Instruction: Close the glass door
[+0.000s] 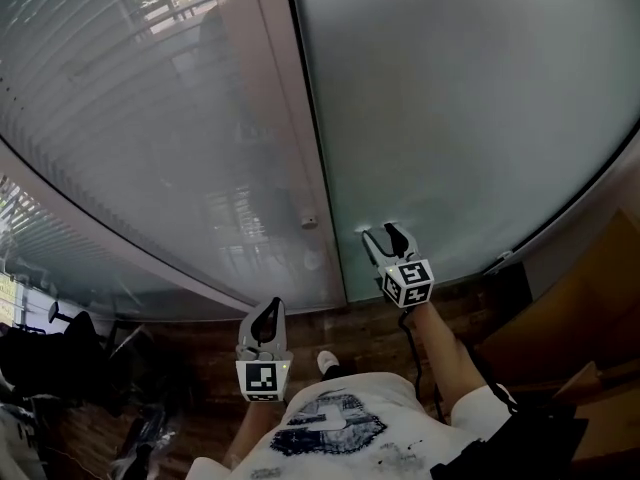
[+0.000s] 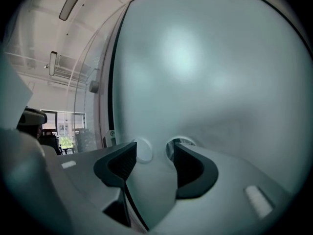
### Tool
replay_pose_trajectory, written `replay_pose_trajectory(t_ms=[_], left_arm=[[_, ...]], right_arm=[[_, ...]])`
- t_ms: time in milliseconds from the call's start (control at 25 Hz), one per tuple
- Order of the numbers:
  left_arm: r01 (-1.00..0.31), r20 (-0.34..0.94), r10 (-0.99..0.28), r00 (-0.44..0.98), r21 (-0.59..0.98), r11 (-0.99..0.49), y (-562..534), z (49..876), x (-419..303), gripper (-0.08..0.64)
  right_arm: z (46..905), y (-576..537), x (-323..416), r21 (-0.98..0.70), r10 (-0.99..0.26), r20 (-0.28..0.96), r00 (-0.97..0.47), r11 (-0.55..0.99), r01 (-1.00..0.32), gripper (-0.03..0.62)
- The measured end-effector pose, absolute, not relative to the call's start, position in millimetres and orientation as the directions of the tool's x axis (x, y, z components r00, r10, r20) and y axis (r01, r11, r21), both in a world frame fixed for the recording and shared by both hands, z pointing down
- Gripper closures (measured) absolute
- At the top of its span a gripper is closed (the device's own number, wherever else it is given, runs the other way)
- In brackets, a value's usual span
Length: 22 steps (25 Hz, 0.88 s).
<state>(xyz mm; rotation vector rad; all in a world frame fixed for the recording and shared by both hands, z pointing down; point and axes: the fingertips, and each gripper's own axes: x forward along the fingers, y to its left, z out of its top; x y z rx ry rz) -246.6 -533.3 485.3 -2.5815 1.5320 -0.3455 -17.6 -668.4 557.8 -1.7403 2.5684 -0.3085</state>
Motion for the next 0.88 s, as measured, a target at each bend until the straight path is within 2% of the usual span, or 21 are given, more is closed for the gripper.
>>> replay_pose_trajectory(t_ms=[360,680,880], left_arm=[[-0.869,0.128,-0.894,0.430,-0.208,-0.448,-485.7,481.9,-220.7,0.561],[-0.880,0.165,-0.903,0.396,-0.213,-0.424,-434.8,488.4,-205.9,0.561],[-0.876,0.194,-0.900,0.389,-0.222,-0.427,-413.4,501.4,-198.9,0.561]], right_arm=[[556.0,-610.2,-15.3,-0.104,-0.894,0.126,-0.431,0.420,-0.902,0.360],[538.5,-546.1,-6.8,-0.118,-0.892,0.043,-0.451,0.443,-0.889,0.458],[533.3,-518.5,-3.3,-0.093,-0.891,0.019,-0.453,0.449,-0.889,0.463]])
